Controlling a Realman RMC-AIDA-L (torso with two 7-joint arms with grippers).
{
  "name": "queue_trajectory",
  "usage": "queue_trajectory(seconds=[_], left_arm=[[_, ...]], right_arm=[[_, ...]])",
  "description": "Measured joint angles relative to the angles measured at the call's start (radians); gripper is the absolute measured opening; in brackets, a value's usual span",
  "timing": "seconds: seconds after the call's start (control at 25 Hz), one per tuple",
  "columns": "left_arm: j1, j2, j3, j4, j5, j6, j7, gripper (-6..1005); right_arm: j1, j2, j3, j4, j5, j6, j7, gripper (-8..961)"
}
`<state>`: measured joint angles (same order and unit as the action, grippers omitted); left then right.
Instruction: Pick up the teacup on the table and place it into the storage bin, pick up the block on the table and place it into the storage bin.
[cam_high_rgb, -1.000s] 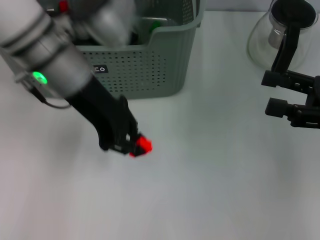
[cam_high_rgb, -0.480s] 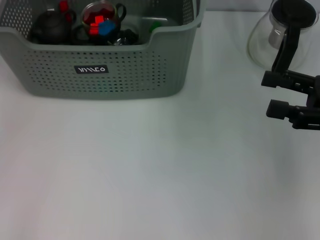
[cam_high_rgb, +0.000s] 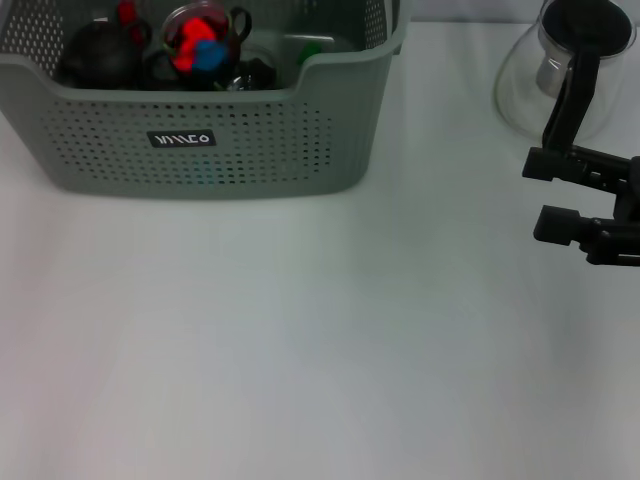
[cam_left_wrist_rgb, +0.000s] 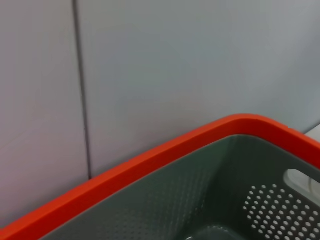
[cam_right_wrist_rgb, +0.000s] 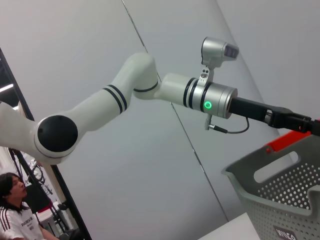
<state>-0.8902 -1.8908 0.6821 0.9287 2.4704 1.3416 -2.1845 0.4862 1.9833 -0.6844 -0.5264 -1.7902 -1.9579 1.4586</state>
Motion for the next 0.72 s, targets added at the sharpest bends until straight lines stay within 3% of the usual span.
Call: queue_trajectory(seconds=[0.12,0.28,0.32,0.4,0.52,0.72], left_arm=[[0.022,-0.002,-0.019,0.040,-0.015,0.025,-0.003,563],[0.056,-0.009,-0.082,0.104,-0.104,0.158,0.019,677],[0.102,-0.020,-0.154,0.144,-0.271,0.353,0.085,699],[0.142,-0.031,-0.186,0.152,-0.405,0.501,0.145,744],[0.228,-0.072,-0.182,0.157,-0.576,0.694,0.244,811],[0.385,-0.148,-0.135,0.148,-0.610,0.710,0.426,880]], right_arm=[[0.000,-0.001,0.000,-0.001,0.000,-0.001,-0.002,927],[0.006,0.000,0.001,-0.001,0.000,-0.009,-0.016,927],[0.008,0.000,0.001,-0.001,0.001,-0.012,-0.022,927],[0.010,0.000,0.001,-0.001,0.003,-0.021,-0.037,928],[0.010,-0.005,0.002,-0.001,0.005,-0.027,-0.064,928],[0.005,-0.011,0.001,-0.001,0.006,-0.027,-0.134,928]])
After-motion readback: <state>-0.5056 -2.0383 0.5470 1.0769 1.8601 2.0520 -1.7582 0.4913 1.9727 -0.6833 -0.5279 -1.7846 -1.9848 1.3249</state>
